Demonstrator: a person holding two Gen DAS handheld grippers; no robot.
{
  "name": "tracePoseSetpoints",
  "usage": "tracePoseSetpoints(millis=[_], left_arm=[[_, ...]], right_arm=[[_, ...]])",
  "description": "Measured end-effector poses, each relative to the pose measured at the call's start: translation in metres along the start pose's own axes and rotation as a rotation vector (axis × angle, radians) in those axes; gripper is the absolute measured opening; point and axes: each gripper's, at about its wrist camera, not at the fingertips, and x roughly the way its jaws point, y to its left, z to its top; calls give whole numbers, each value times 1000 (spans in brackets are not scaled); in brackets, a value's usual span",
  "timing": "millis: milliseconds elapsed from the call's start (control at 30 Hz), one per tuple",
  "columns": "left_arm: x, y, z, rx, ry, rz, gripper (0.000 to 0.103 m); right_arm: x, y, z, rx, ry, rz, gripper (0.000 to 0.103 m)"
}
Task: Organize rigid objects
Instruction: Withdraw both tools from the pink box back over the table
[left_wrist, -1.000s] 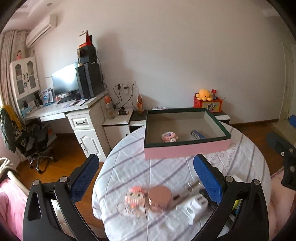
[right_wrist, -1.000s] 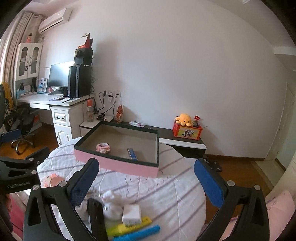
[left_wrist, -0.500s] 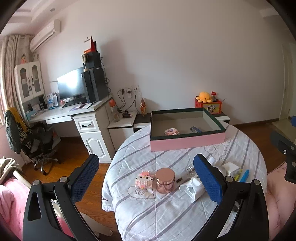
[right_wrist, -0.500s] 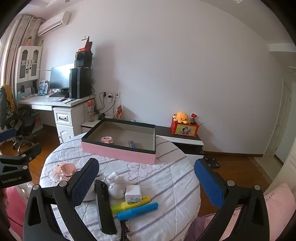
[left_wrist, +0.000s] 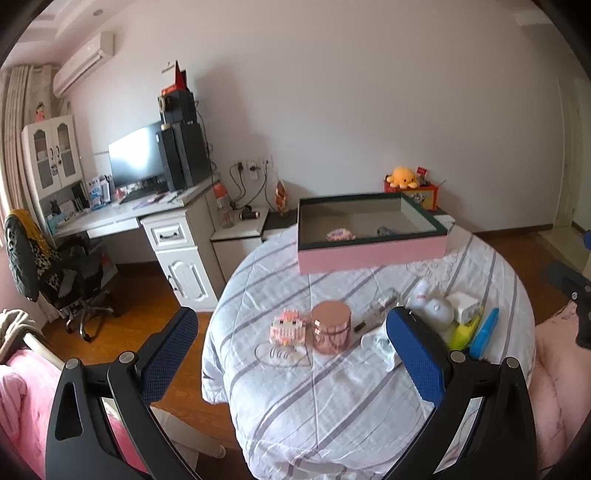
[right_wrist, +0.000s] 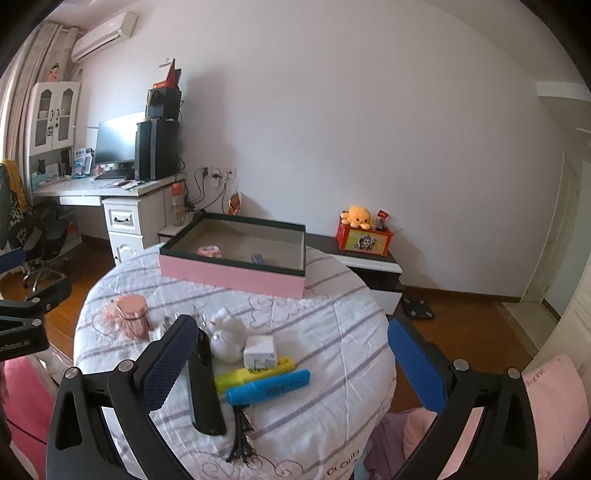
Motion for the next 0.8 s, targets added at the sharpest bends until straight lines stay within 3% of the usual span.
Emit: tracePoseSetpoints(millis=[367,800], left_arm=[[29,10,-37,-9,112,-21,103],[63,-1,-52,14,195,-40,103]], right_arm=[[30,-12,-45,22,137,-10,103],[82,-17,-86,37,289,34,103]])
